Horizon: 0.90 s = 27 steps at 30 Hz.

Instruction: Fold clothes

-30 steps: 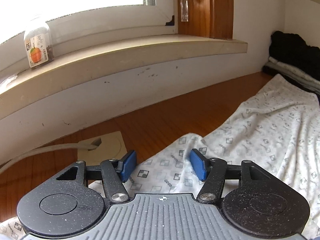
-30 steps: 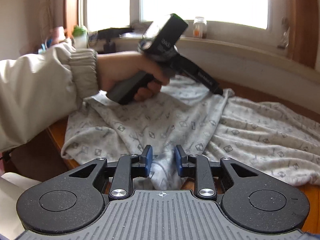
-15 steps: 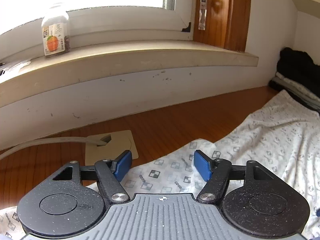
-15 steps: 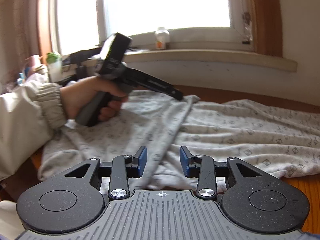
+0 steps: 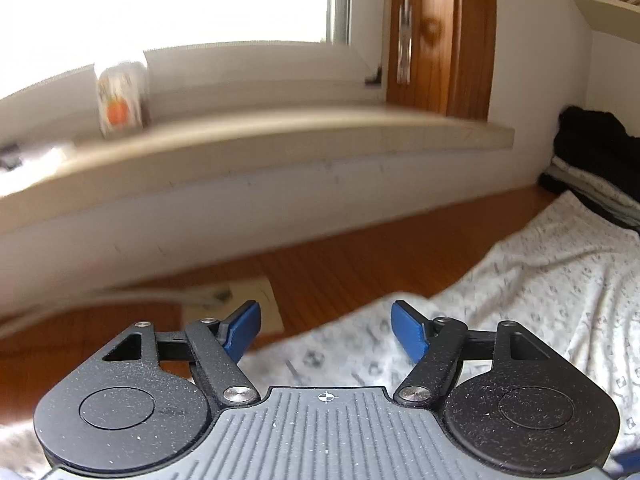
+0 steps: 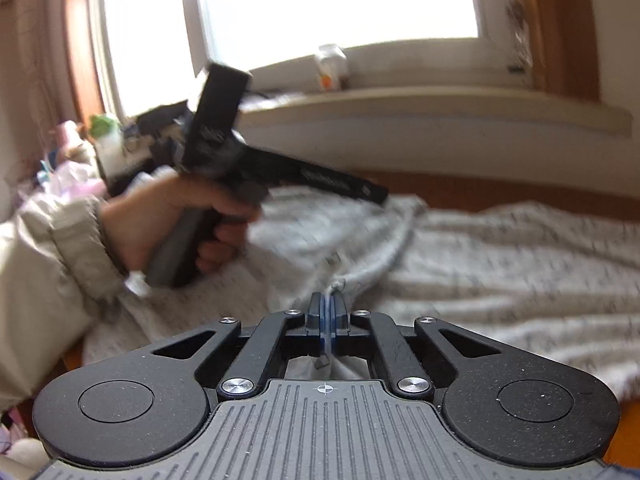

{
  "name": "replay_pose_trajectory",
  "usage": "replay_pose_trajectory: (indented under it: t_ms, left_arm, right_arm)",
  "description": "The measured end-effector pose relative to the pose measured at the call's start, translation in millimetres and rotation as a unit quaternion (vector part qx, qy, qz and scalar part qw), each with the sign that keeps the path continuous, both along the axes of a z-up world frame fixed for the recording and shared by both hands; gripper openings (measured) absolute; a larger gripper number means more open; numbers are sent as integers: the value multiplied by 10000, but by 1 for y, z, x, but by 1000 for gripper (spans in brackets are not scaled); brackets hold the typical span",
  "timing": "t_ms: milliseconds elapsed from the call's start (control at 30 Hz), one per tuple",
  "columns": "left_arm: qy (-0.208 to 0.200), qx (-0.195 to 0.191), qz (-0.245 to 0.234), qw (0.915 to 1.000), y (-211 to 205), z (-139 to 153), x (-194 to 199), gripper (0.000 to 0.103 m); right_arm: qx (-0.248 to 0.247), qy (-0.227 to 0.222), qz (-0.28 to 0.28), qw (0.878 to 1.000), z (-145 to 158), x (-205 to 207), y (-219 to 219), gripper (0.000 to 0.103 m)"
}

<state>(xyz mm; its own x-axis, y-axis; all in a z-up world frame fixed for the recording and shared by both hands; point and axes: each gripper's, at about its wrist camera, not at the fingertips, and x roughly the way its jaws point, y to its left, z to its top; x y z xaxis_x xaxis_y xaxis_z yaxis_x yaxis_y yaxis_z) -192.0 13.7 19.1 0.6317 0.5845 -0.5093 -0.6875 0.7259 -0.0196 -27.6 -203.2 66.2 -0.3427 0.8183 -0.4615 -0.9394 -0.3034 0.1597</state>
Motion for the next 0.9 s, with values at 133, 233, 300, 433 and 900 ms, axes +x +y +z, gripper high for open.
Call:
replay_pose_trajectory:
  t_ms: [133, 233, 300, 433, 900]
  left_arm:
    - [-422, 17, -156, 9990, -13, 33, -6, 76]
    - [-393, -27, -510, 9979, -28, 55, 3, 79]
    - [-102, 101, -635, 9979, -38, 57, 12, 79]
    - [582, 245, -628, 9960, -46, 31, 24, 77]
    - [1221, 457, -675, 9892, -59, 9, 14, 50]
  right_arm:
    - [248, -309, 360, 9986, 13, -36, 2, 4]
    - [322, -588, 676, 9955, 14, -69, 4, 4]
    - [365, -774, 779, 9933, 10, -84, 4, 4]
    - [313, -786, 781, 9933, 7, -87, 3, 5]
    - [-19, -617, 522, 9967, -4, -44, -27, 39]
